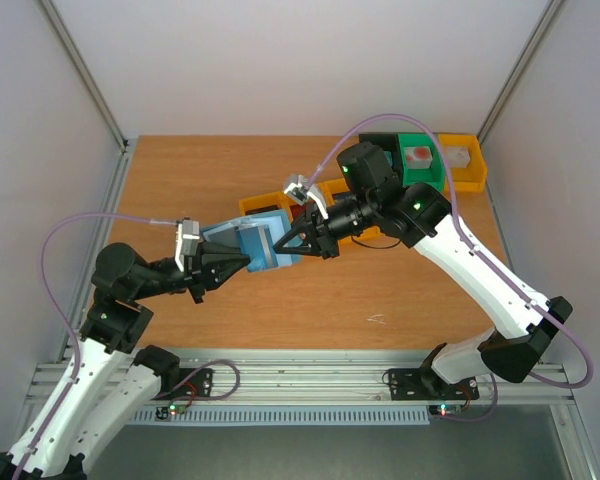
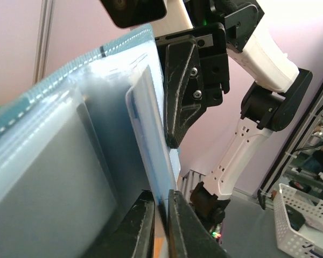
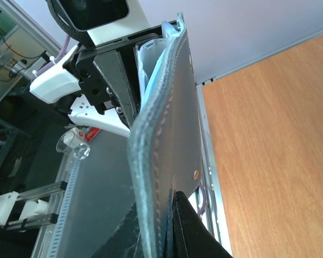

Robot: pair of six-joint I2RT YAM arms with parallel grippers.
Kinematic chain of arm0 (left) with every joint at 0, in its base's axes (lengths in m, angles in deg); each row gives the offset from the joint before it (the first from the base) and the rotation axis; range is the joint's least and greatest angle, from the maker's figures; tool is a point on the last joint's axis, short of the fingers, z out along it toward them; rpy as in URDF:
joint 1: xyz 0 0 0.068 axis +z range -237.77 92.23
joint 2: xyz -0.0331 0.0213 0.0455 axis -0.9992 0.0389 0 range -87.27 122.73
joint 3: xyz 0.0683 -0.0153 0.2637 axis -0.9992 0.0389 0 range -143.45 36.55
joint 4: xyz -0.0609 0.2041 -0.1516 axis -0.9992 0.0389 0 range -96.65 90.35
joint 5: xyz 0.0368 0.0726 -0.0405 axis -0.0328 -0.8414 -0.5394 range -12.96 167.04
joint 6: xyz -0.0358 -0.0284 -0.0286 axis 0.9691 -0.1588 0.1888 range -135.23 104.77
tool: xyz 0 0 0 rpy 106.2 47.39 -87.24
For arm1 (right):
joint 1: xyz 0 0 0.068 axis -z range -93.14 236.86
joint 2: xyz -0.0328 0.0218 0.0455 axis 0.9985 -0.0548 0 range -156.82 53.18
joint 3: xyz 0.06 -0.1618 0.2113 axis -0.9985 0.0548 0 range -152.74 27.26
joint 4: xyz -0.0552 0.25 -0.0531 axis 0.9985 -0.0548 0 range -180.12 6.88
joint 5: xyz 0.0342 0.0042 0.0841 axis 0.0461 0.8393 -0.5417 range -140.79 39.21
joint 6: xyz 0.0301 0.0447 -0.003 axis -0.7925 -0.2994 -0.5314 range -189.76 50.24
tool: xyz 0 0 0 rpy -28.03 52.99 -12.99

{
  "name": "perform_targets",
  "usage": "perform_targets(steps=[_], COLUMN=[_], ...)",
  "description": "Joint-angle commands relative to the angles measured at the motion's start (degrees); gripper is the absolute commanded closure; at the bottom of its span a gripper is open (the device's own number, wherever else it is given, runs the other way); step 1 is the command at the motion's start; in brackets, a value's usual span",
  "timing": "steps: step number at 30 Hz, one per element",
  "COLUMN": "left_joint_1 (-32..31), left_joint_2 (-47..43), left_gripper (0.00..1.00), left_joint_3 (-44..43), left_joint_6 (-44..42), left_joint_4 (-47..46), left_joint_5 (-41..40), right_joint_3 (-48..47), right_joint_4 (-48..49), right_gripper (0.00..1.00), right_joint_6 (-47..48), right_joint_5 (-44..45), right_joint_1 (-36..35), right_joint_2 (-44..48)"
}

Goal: Take the credit cards out of the card holder

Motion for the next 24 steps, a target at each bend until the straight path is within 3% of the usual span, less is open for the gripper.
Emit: perform_targets(steps=[1,4,24], left_joint_1=[0.4,0.6,1.3], left_joint_2=[-0.8,-1.2,-3.9], left_gripper=[0.95,1.00,1.00], left_joint_3=[0.4,0.5,0.2], left_joint_6=[2.0,2.2,-2.7], left_joint_4=[-3.8,-3.6,5.4], left_joint_5=[-1.0,-1.1,-4.1], right_joint_3=[-1.4,-1.4,-1.9], right_joint_4=[0.9,0.3,-4.3], right_gripper=[0.99,0.99,0.99], right_joint_6=[-0.1,0.2,2.6], right_joint_5=[-1.8,-1.7,-0.6], right_joint_1=[0.2,0.2,3.4], right_joint_2=[1.3,1.3,2.7])
